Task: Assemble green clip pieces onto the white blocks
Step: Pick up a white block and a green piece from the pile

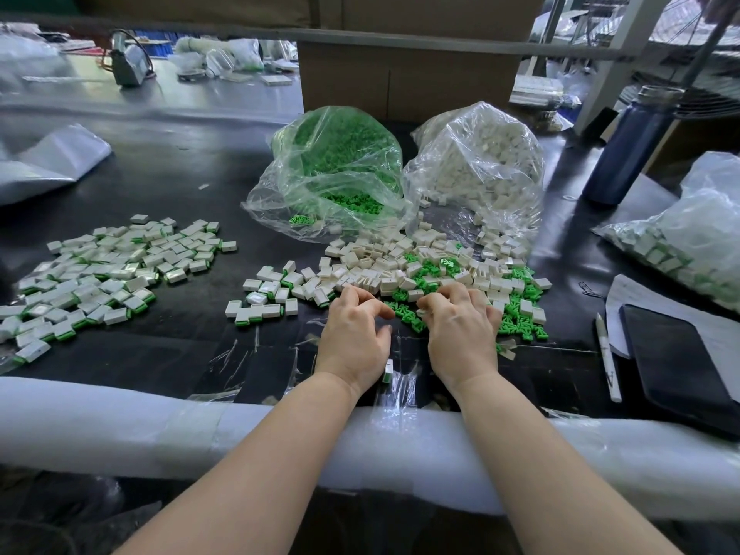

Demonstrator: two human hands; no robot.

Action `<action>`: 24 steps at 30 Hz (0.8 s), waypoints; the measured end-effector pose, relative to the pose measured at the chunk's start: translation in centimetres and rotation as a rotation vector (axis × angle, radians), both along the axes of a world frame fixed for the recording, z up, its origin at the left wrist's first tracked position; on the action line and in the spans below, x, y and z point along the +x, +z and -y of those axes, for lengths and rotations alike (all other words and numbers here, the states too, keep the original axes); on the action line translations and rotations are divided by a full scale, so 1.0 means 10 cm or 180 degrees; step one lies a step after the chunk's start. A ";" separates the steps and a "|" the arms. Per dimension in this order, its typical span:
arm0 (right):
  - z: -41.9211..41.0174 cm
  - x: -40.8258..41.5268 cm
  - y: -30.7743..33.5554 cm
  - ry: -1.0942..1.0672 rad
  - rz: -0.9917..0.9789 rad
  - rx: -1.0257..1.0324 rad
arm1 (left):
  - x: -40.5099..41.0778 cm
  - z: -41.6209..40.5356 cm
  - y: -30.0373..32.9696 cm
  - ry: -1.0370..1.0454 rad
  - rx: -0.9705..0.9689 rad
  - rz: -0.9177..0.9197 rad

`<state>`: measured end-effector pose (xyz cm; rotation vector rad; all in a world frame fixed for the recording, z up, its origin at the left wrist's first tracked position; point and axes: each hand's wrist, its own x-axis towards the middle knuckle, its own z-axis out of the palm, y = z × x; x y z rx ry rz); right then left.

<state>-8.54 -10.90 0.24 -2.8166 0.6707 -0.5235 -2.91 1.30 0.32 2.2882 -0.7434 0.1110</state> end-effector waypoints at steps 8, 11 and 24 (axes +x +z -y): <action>-0.02 -0.03 0.07 0.0195 0.0923 0.0330 | -0.02 0.00 0.03 -0.0114 -0.0203 -0.0041; -0.05 -0.06 0.12 0.0589 0.1070 0.0946 | -0.04 0.00 0.05 -0.0229 -0.0440 -0.0076; 0.00 -0.04 0.02 0.0401 0.0787 0.0896 | -0.01 -0.01 0.03 -0.0005 -0.0673 -0.0599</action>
